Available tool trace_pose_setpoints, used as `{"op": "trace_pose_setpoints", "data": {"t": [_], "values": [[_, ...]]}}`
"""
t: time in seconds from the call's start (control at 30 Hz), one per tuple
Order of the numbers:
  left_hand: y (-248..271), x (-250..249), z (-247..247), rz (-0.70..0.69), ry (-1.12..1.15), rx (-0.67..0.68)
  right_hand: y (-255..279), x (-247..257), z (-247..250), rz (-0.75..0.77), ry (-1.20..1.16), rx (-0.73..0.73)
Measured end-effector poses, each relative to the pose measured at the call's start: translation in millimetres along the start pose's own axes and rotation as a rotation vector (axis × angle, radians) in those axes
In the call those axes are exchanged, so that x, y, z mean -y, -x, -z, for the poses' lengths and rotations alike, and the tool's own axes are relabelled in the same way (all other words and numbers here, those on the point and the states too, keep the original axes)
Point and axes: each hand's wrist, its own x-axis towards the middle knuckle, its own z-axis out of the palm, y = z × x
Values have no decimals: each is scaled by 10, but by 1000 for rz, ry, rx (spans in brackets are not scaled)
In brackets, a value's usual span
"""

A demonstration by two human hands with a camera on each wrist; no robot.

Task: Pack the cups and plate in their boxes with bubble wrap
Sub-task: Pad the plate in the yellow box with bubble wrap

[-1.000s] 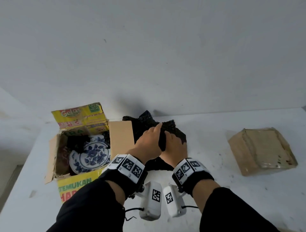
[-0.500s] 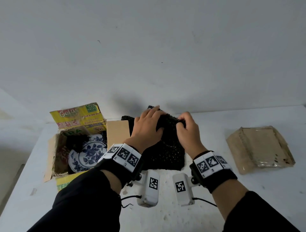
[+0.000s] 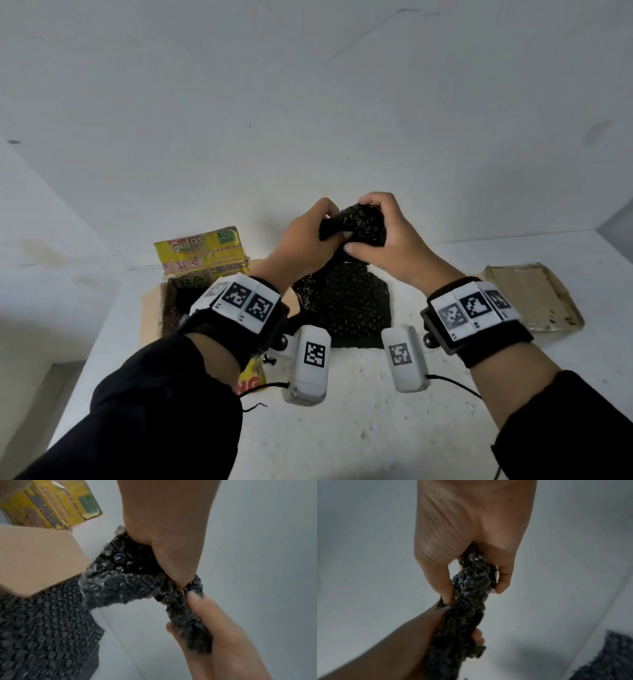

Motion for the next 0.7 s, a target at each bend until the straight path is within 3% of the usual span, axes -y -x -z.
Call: {"op": "trace_pose_setpoints", "data": {"t": [0.07, 0.2, 0.27, 0.4, 0.53, 0.7], "values": [[72, 27, 194, 40, 64, 23, -33, 84, -94, 80, 147, 40], [292, 134, 574, 105, 208, 178, -124, 234, -362, 110, 178, -63], [412, 210, 728, 66, 126, 247, -155, 312, -512, 123, 177, -117], [618, 441, 981, 8, -51, 146, -223, 382, -842, 87, 256, -165], [782, 791, 1232, 41, -126, -21, -253, 383, -1110, 58, 396, -61], [957, 1143, 1357, 108, -149, 38, -206, 489, -1495, 208, 564, 177]]}}
